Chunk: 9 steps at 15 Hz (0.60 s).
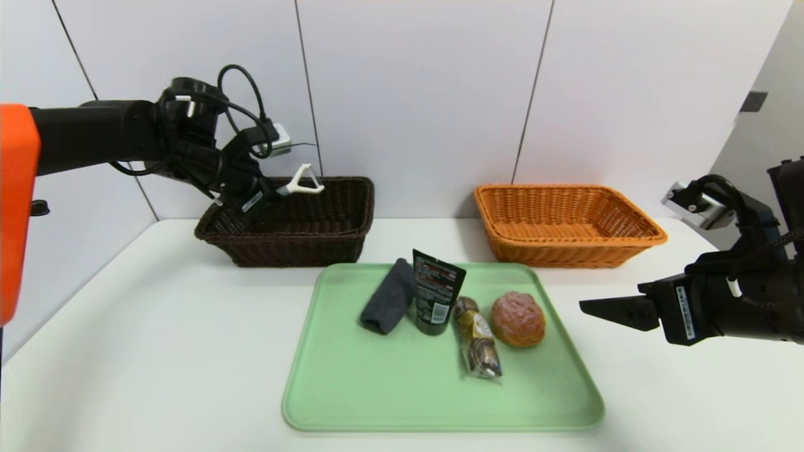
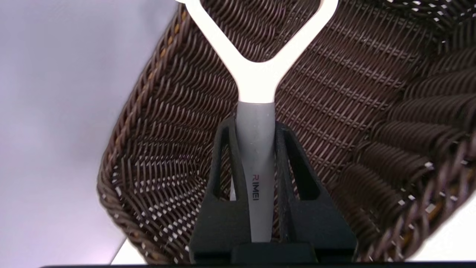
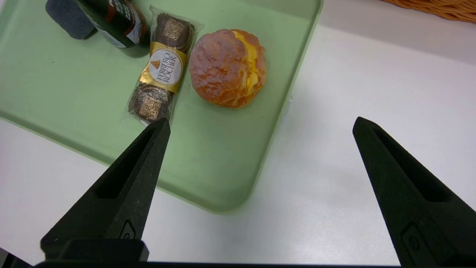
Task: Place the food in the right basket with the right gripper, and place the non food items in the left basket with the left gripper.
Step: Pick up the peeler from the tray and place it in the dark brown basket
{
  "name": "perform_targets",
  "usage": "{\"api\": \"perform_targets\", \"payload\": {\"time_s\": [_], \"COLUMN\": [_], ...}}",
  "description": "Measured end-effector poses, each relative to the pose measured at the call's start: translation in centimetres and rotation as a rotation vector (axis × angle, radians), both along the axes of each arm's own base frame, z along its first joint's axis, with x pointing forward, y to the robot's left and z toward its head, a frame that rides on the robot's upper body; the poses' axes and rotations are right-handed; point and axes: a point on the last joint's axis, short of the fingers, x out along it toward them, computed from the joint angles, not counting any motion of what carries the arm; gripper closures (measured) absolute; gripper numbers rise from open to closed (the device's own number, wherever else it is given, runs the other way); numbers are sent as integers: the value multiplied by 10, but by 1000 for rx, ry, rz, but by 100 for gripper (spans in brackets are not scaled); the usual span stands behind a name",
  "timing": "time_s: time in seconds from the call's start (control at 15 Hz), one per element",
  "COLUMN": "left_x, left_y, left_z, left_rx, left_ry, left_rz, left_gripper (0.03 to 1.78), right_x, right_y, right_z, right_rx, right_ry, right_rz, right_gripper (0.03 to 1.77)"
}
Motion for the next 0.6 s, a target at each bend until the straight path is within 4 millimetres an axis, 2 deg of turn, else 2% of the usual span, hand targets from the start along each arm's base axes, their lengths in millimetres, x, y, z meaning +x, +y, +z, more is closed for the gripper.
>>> {"api": "perform_targets", "payload": {"time_s": [0.47,0.53,0.6], "left_x": [12,13,14], "left_y": [-10,-11,-13], "left_z": [-26,-29,-30], "left_rx": [8,9,8], "left_ry": [57,62,63], "left_rz": [-23,-27,-29], "left_gripper": [156,151,133], "right_x": [5,6,6], "right_y": [2,2,2], "right_z": [-3,-3,-3], "right_rx": [-4,-4,-5], "right_ry": [15,15,16], "right_rz": [3,2,2], "right_gripper": [10,10,10]}}
